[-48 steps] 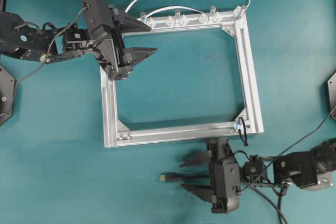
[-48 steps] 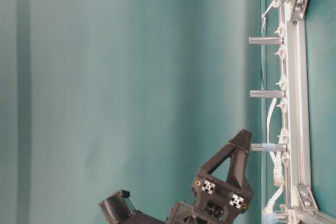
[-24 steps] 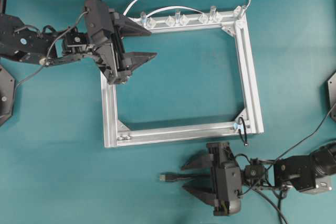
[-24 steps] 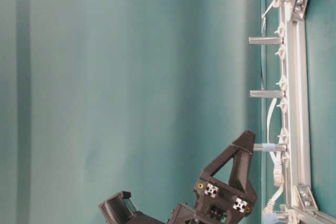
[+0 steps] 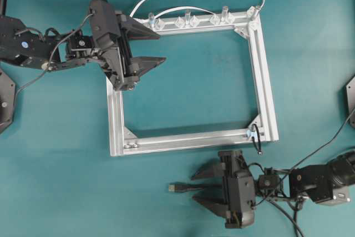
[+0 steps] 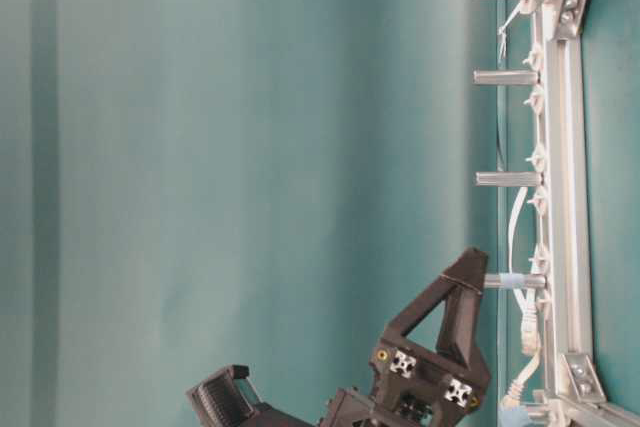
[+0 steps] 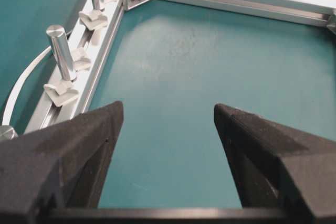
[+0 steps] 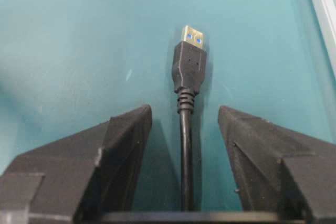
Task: Insert the wire through the string loop located on the right side.
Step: 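Close the right gripper on the cable just behind the USB plug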
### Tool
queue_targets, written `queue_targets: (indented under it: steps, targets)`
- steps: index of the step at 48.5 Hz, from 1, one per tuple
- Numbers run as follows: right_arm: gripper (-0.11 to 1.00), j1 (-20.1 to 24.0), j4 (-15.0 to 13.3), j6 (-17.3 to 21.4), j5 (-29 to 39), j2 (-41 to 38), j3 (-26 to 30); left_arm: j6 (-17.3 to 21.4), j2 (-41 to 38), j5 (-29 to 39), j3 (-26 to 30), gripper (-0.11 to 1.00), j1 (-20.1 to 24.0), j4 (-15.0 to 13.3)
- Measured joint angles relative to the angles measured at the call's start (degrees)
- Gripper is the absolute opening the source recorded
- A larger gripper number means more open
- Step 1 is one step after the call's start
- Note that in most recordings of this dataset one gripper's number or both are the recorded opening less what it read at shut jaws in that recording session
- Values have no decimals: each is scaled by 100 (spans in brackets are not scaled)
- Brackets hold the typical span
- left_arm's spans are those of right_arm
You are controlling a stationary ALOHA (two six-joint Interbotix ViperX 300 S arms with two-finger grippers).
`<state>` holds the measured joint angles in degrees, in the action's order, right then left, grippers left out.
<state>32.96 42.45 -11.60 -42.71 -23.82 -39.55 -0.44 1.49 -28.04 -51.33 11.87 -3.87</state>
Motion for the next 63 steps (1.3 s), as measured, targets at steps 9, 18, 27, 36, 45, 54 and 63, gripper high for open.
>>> queue_targets:
  steps: [9, 18, 27, 36, 45, 54, 63]
  targets:
    - [44, -62, -9, 0, 44, 0, 26, 0, 0, 0, -9, 76, -9, 0]
    - [11, -88, -9, -18, 211, 0, 62, 0, 0, 0, -9, 76, -9, -9]
    - [11, -97, 0, -26, 316, 9, 70, 9, 0, 0, 0, 76, -9, 0]
    - [11, -97, -9, -26, 316, 9, 70, 9, 0, 0, -9, 76, -9, 0]
    - [11, -97, -9, -35, 316, 9, 70, 9, 0, 0, -9, 76, -9, 0]
    - [11, -105, -9, -44, 316, 9, 62, 0, 0, 0, 0, 76, -18, 0]
    - [11, -105, -9, -264, 316, 44, 53, 0, 0, 0, -9, 76, -9, 0]
